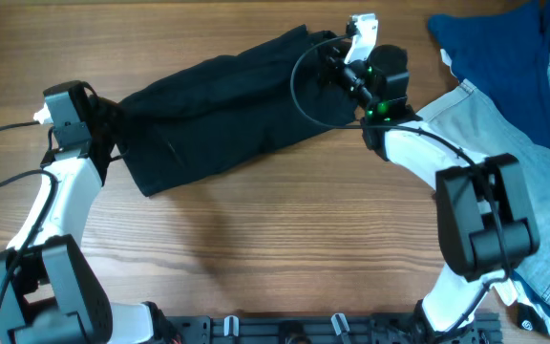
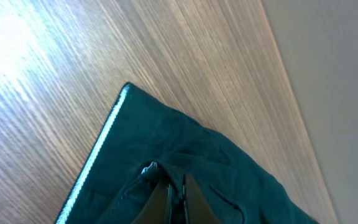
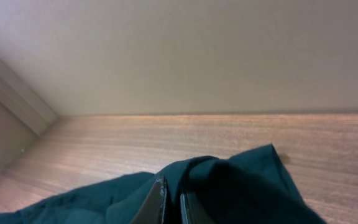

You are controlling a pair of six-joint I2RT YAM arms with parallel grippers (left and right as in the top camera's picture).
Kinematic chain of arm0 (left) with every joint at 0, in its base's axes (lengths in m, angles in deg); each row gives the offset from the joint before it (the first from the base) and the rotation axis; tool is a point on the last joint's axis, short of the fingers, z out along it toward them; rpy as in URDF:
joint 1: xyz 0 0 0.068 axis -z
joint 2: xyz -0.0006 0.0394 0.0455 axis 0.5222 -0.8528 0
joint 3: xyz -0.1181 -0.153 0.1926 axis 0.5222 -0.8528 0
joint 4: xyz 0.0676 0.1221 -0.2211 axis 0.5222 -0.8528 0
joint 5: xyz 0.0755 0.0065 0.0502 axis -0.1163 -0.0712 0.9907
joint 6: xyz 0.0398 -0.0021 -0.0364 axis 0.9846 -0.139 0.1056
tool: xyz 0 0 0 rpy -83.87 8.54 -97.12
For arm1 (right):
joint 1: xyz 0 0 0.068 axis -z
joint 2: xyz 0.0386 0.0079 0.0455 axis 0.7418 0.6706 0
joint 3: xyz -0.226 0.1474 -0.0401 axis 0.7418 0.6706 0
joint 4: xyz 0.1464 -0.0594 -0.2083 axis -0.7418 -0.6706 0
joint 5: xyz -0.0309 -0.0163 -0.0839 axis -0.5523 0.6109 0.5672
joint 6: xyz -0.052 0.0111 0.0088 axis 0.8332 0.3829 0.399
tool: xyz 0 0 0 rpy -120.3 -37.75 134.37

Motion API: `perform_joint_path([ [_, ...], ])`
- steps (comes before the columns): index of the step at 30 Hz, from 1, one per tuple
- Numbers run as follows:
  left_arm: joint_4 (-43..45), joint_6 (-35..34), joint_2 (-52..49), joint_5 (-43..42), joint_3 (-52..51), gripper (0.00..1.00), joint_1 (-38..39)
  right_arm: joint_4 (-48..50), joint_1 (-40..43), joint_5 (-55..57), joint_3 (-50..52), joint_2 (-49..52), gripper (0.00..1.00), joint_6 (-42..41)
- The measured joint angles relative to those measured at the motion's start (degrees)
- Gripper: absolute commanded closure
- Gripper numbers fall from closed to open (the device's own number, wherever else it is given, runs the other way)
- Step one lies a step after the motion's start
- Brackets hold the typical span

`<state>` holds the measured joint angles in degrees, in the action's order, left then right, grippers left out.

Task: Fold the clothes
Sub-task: 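Lift the near edge with both grippers and fold it toward the far edge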

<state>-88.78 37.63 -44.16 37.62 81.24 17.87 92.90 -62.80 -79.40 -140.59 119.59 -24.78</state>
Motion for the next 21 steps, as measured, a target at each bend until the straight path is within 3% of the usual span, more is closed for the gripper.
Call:
perform_joint_path([
  [1, 0.0, 0.0, -0.1, 1.2, 0.0, 0.96, 0.0, 0.9, -0.2, 0.2, -0.1, 1.1, 0.30, 0.0],
  [2, -0.2, 0.0, -0.2, 2.1, 0.0, 0.93, 0.0, 1.4, -0.5, 0.5, -0.9, 2.7, 0.00, 0.0],
  [4, -2.6, -1.1, -0.2, 8.1, 0.0, 0.66, 0.0, -0.1, -1.2, 0.7, -5.6, 7.5, 0.00, 0.1],
  [5, -2.6, -1.7, -0.2, 9.2, 0.0, 0.68, 0.0, -1.0, -1.1, 0.8, -6.2, 7.6, 0.00, 0.0],
  [11, -1.0, -2.6, -0.3, 11.1, 0.0, 0.69, -4.3, -29.8, 2.9, 0.8, -7.6, 7.5, 0.00, -0.6],
  [16, -12.9, 1.4, -0.4, -2.1, 0.5, 0.70, -9.9, -39.2, 5.0, 0.5, -7.7, 7.5, 0.02, -0.9],
  [17, -15.6, 2.3, -0.4, -4.2, 0.5, 0.68, -9.7, -39.8, 4.9, 0.5, -7.8, 7.5, 0.06, -0.9],
  [18, -19.5, 3.3, -0.4, -6.1, 0.5, 0.67, -9.1, -40.6, 4.9, 0.1, -8.1, 7.4, 0.17, -0.9],
  [19, -21.9, 4.0, -0.5, -7.5, 0.5, 0.66, -8.3, -41.6, 5.0, -0.6, -8.3, 7.4, 0.31, -0.6],
  [20, -23.5, 4.5, -0.6, -8.6, 0.5, 0.64, -7.3, -43.5, 4.9, -1.5, -8.4, 7.4, 0.53, -0.3],
  [21, -24.3, 4.9, -0.6, -9.2, 0.5, 0.64, -6.1, -44.8, 4.8, -2.1, -8.5, 7.4, 0.62, -0.2],
])
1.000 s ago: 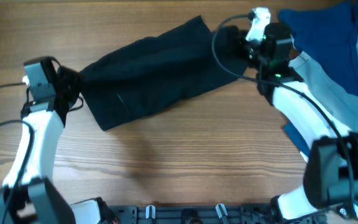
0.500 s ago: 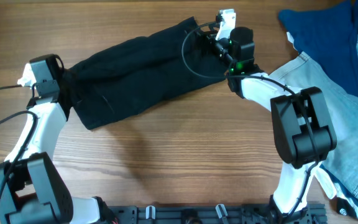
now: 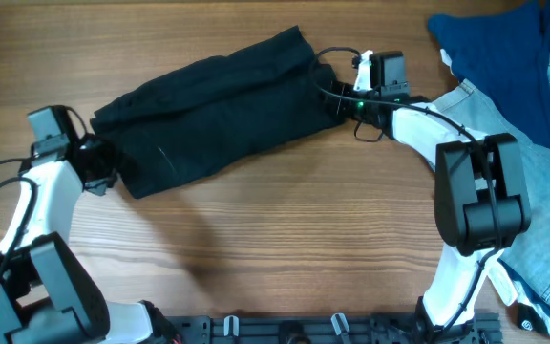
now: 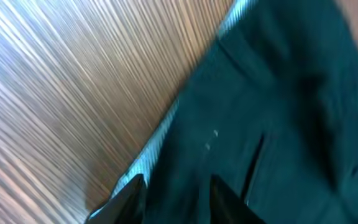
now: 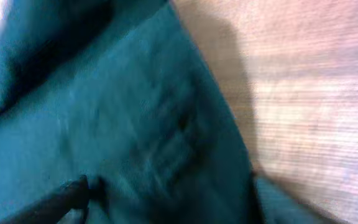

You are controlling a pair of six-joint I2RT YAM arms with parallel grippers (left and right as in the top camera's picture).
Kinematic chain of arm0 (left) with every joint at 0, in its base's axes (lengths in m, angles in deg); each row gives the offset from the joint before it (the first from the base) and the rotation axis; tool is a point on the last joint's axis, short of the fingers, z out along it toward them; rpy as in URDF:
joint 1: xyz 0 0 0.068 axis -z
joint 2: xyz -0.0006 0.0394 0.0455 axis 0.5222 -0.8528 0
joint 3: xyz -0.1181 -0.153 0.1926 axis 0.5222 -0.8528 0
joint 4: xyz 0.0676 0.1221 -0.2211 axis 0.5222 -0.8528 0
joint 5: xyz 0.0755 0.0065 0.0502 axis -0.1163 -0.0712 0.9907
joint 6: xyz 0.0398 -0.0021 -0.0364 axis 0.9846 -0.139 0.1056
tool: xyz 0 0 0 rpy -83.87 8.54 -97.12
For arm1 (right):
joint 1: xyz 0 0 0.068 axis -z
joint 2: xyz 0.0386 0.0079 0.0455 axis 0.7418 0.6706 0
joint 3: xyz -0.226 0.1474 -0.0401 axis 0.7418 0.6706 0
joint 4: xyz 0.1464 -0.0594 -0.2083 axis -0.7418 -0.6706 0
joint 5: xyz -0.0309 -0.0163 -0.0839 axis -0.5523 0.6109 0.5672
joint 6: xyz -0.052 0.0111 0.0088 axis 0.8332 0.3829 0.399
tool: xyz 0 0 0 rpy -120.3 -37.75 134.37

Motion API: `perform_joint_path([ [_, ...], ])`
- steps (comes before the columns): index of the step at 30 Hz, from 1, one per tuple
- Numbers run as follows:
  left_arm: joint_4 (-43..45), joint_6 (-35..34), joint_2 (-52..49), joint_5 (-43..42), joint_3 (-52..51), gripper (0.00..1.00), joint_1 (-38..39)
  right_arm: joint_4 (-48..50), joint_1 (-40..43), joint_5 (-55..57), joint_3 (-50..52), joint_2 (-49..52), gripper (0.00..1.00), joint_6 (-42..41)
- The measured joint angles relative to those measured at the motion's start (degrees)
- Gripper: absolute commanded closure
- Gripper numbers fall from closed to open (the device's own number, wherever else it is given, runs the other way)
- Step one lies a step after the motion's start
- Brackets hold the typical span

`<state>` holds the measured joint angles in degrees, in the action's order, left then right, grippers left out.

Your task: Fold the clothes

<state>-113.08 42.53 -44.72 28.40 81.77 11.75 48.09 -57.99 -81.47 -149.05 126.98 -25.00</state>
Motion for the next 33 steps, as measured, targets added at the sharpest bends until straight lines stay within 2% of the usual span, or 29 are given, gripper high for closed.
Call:
perform_joint_path([
  [1, -0.1, 0.7, 0.0, -0.2, -0.1, 0.62, 0.9, -2.0, -0.1, -0.4, -0.3, 0.0, 0.83, 0.1],
  [2, -0.2, 1.3, 0.0, -0.3, -0.2, 0.64, 2.0, -6.1, -0.3, -1.1, -0.4, 0.0, 0.96, 0.3],
  [6, -3.7, 3.3, 0.0, 2.9, -1.4, 0.87, 5.7, -15.1, -0.6, -1.4, -1.0, -0.6, 0.96, 0.1],
  [9, -12.2, 4.2, 0.0, 6.7, -1.7, 0.96, 5.9, -29.3, -1.1, 4.2, -2.3, -2.4, 0.96, -2.9],
  [12, -17.7, 5.0, 0.0, 11.5, -1.9, 0.96, 5.9, -37.5, -1.5, 10.0, -2.4, -3.7, 0.96, -5.5],
  [15, -18.3, 7.4, 0.0, 13.9, -1.9, 0.96, 5.9, -40.8, -1.5, 13.8, -1.7, -5.0, 0.96, -6.3],
  [16, -18.4, 8.2, 0.0, 14.3, -1.9, 0.96, 5.9, -41.3, -1.5, 15.1, -1.2, -5.7, 0.85, -7.0],
  [17, -18.4, 8.9, 0.0, 14.5, -1.9, 0.93, 5.9, -41.7, -1.5, 16.2, -0.7, -6.3, 0.72, -7.3],
  [18, -18.4, 9.4, 0.1, 14.7, -1.8, 0.88, 5.9, -41.8, -1.5, 17.4, -0.3, -7.0, 0.64, -7.7],
  [19, -18.4, 9.9, 0.3, 14.8, -1.4, 0.87, 5.9, -41.1, -1.5, 18.3, 0.2, -7.8, 0.62, -7.6],
  [21, -18.2, 10.7, 1.6, 14.9, 0.4, 0.85, 5.9, -37.0, -1.3, 19.7, 0.6, -9.9, 0.66, -5.7],
  [23, -17.4, 10.9, 4.3, 14.0, 2.9, 0.84, 5.9, -33.4, -1.3, 20.3, 0.6, -13.2, 0.77, -2.8],
  [25, -17.0, 11.1, 5.7, 11.8, 3.7, 0.79, 5.9, -27.5, -1.3, 18.9, 0.5, -16.5, 0.87, 0.3],
  [29, -17.4, 11.5, 6.0, 9.9, 3.7, 0.72, 5.9, -23.6, -1.3, 13.5, 0.1, -17.9, 0.88, 4.2],
  [31, -17.4, 11.5, 6.0, 9.5, 3.7, 0.67, 5.9, -22.1, -1.3, 12.2, 0.1, -17.0, 0.88, 5.2],
  [33, -17.5, 11.7, 6.0, 9.4, 3.7, 0.66, 5.9, -18.3, -1.3, 11.5, 0.1, -14.8, 0.88, 6.1],
])
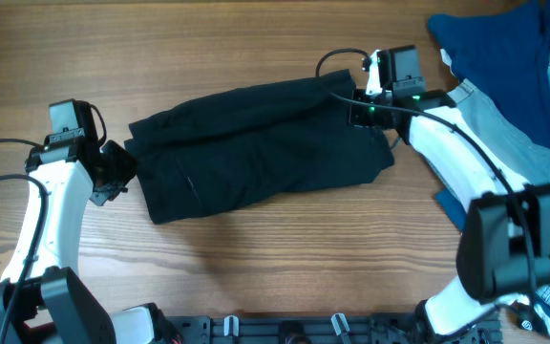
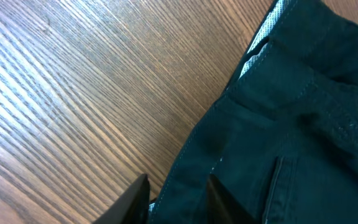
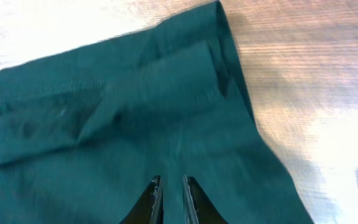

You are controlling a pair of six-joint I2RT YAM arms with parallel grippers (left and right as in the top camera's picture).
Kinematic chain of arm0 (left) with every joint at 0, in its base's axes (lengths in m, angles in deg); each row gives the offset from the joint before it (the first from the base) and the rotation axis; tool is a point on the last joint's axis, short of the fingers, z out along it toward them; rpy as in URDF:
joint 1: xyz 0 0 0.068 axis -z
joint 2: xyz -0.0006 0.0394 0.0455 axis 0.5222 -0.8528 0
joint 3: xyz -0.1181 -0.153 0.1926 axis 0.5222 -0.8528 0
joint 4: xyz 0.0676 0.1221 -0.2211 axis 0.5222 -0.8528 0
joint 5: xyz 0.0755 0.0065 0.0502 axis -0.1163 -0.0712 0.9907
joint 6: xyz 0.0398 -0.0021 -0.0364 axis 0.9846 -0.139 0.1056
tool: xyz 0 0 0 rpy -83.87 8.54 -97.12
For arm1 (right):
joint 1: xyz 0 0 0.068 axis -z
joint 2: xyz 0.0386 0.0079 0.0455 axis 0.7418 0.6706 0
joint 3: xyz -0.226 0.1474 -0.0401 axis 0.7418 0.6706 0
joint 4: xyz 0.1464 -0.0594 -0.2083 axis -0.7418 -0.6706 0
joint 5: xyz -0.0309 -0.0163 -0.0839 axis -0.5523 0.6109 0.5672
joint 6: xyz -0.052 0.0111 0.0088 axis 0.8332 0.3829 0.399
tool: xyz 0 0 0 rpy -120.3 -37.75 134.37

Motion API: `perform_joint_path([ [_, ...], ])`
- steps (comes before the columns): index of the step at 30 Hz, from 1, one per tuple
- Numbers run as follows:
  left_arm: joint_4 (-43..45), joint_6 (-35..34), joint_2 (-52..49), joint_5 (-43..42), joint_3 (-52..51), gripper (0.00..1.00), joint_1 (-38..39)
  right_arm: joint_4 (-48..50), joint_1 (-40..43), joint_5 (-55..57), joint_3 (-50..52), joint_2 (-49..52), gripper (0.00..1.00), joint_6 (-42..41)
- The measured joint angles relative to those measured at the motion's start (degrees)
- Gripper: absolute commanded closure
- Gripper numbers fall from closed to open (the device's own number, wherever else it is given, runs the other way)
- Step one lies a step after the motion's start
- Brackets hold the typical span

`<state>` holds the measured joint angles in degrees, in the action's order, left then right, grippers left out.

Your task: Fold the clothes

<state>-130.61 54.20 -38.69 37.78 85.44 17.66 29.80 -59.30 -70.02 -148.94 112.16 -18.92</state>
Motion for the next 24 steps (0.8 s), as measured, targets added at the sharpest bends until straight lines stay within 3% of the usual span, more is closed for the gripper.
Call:
perform_joint_path([
  [6, 0.0, 0.0, 0.0, -0.1, 0.0, 0.65, 0.0, 13.7, 0.0, -2.4, 0.1, 9.0, 0.86, 0.7],
  [7, 0.0, 0.0, 0.0, -0.2, 0.0, 0.65, 0.0, 19.0, 0.0, -3.1, 0.1, 10.6, 0.76, 0.6],
  [10, -0.1, -0.1, 0.0, -0.2, 0.0, 0.50, 0.0, 32.3, 0.0, -4.5, 0.2, 13.5, 0.72, 0.5],
  [12, 0.0, 0.0, 0.0, -0.8, 0.0, 0.37, 0.0, 34.9, 0.0, -4.5, 0.1, 13.7, 0.77, 0.3],
  [13, 0.0, -0.3, 0.0, -1.3, 0.0, 0.34, 0.0, 34.8, 0.0, -4.6, 0.1, 13.6, 0.78, 0.3],
  [15, 0.1, -0.2, 0.0, -1.7, 0.0, 0.24, 0.0, 29.3, 0.0, -4.8, -0.2, 13.6, 0.66, 0.2],
  [19, 2.3, 2.1, 0.0, -2.8, 0.0, 0.12, 0.0, 11.9, 0.2, -5.1, 0.1, 7.9, 0.60, 0.1],
  [24, 5.0, 5.7, -4.9, -5.4, 0.0, 0.11, 0.0, -1.6, 0.3, -5.4, -0.4, -3.3, 0.57, 0.2],
])
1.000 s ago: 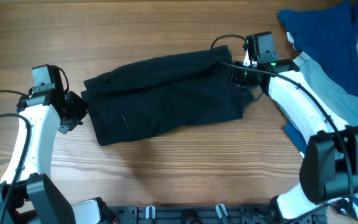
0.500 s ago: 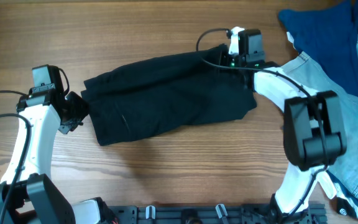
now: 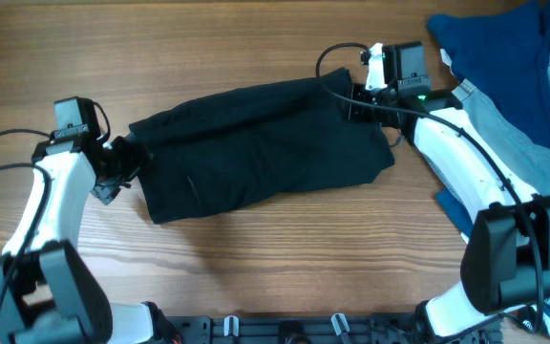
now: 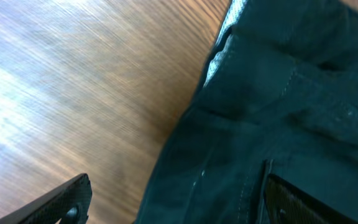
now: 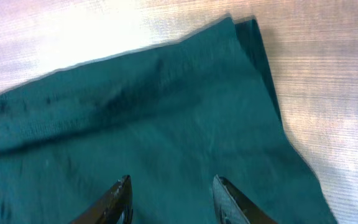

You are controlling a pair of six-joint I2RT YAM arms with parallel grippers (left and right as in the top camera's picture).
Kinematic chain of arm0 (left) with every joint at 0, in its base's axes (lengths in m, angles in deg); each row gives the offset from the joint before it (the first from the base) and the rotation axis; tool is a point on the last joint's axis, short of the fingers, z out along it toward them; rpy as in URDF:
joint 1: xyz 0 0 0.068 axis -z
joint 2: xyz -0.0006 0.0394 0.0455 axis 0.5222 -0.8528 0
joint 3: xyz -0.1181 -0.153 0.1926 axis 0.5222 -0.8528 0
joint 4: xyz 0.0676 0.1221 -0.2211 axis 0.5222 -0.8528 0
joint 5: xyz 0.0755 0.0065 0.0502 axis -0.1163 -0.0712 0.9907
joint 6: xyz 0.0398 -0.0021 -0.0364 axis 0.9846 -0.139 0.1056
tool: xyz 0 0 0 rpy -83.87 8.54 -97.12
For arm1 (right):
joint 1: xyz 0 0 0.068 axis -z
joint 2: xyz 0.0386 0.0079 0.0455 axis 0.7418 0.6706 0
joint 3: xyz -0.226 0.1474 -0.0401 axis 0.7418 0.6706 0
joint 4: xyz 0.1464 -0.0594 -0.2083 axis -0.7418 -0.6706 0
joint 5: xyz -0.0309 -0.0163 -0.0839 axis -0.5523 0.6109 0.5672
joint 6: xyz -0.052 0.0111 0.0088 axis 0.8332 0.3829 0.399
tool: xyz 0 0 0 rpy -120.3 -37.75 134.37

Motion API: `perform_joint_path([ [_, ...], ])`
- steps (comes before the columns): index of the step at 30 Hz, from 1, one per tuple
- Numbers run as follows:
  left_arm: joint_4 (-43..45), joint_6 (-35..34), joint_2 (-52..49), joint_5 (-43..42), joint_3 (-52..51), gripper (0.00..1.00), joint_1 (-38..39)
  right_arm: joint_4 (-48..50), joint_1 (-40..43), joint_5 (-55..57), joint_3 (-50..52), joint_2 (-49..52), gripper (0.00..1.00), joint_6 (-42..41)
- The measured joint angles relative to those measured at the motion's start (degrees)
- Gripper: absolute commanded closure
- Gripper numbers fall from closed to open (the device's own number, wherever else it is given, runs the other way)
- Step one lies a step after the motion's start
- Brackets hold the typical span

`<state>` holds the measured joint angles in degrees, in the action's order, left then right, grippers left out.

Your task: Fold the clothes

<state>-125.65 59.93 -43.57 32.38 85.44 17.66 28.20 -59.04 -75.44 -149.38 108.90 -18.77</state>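
A dark garment (image 3: 256, 143), folded into a long slab, lies across the middle of the table. My left gripper (image 3: 122, 164) is at its left end, open wide, one finger over bare wood and the other over the cloth (image 4: 278, 118). My right gripper (image 3: 359, 107) is at the garment's upper right corner, open above the cloth (image 5: 166, 124) with nothing between its fingers.
A blue garment (image 3: 504, 48) and pale denim (image 3: 533, 182) lie heaped at the right edge of the table, close behind my right arm. Bare wood table (image 3: 256, 258) stretches in front of the dark garment.
Both grippers have opened. The right one was shut on the garment's upper right edge and now stands open over it. The left one's fingers are far wider apart at the left end.
Both grippers held the garment's ends raised, the cloth slanting across the far side of the table. Then they were low at the ends. Later the garment lay nearer the table's middle, the right gripper still shut. Now both are open and the garment lies flat.
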Motion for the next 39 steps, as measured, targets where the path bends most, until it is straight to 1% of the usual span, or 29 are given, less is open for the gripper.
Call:
perform_joint_path([
  [1, 1.3, 1.8, -2.4, -2.1, 0.0, 0.10, 0.0, -2.1, 0.0, -0.2, 0.0, -0.1, 0.56, 0.0],
  [3, 1.5, 3.1, -5.9, -3.6, 0.0, 0.11, 0.0, -7.1, 0.0, -0.2, 0.0, -0.1, 0.57, 0.0],
  [4, 1.8, 3.5, -8.6, -4.2, 0.0, 0.14, 0.0, -8.3, 0.0, -0.2, 0.0, 0.0, 0.57, 0.0],
  [5, 1.9, 3.7, -11.3, -5.0, 0.5, 0.26, 0.0, -9.2, 0.0, -0.2, 0.0, 0.0, 0.57, 0.0],
  [7, 3.0, 4.7, -12.6, -8.3, 1.5, 0.53, -0.1, -10.4, 0.0, -0.2, 0.0, 0.0, 0.58, 0.0],
  [8, 3.7, 6.6, -14.1, -12.7, 2.2, 0.77, 0.1, -10.6, 0.0, -1.0, 0.0, 0.0, 0.61, 0.0],
  [9, 4.1, 8.4, -14.9, -15.1, 2.5, 0.92, 0.6, -10.6, 0.0, -2.1, 0.0, 0.0, 0.62, 0.0],
  [10, 4.4, 9.9, -15.5, -17.3, 2.4, 0.96, 1.0, -10.6, 0.0, -3.3, 0.0, 0.0, 0.61, 0.0],
  [12, 5.6, 12.5, -17.1, -20.9, 1.9, 0.96, 1.8, -10.7, -0.2, -7.1, 0.0, 0.0, 0.62, 0.4],
  [13, 5.7, 13.1, -17.3, -21.8, 1.9, 0.96, 1.8, -10.7, -0.9, -8.7, 0.0, 0.0, 0.65, 1.2],
  [14, 5.5, 13.6, -17.3, -22.0, 1.9, 0.96, 1.7, -10.7, -2.2, -9.7, 0.0, 0.0, 0.73, 2.3],
  [15, 3.6, 13.8, -17.6, -22.2, 2.7, 0.96, 1.4, -10.6, -3.5, -10.1, 0.0, 0.0, 0.78, 3.2],
  [17, -4.6, 14.4, -18.1, -22.2, 7.7, 0.96, 0.2, -8.5, -8.2, -11.4, 0.0, 0.0, 0.83, 4.7],
  [18, -6.9, 14.6, -18.1, -22.1, 9.5, 0.96, -0.2, -7.9, -9.0, -11.6, 0.0, 0.0, 0.84, 4.8],
  [20, -22.2, 14.9, -18.9, -22.0, 19.4, 0.96, -1.8, -5.6, -10.8, -12.5, 0.0, 0.2, 0.86, 5.0],
  [22, -31.5, 15.6, -18.7, -21.9, 29.6, 0.96, -3.0, -3.1, -13.3, -13.6, 0.0, 1.6, 0.86, 5.0],
  [24, -35.8, 15.9, -18.6, -21.9, 34.1, 0.96, -3.0, 0.2, -15.3, -14.3, 0.0, 4.1, 0.87, 4.9],
  [26, -36.8, 16.0, -18.4, -21.9, 37.0, 0.96, -3.0, 3.7, -17.9, -15.2, 0.0, 9.0, 0.89, 4.2],
  [32, -37.6, 16.2, -17.8, -21.9, 37.3, 0.96, -3.0, 12.6, -23.2, -18.5, 0.1, 16.7, 0.91, 1.3],
  [34, -38.0, 16.2, -16.5, -22.4, 37.7, 0.96, -3.0, 17.2, -25.7, -19.1, 0.1, 19.2, 0.91, -1.3],
  [39, -38.2, 16.3, -11.9, -30.6, 38.1, 0.96, -2.4, 31.8, -32.7, -21.9, 0.1, 25.0, 0.90, -8.0],
])
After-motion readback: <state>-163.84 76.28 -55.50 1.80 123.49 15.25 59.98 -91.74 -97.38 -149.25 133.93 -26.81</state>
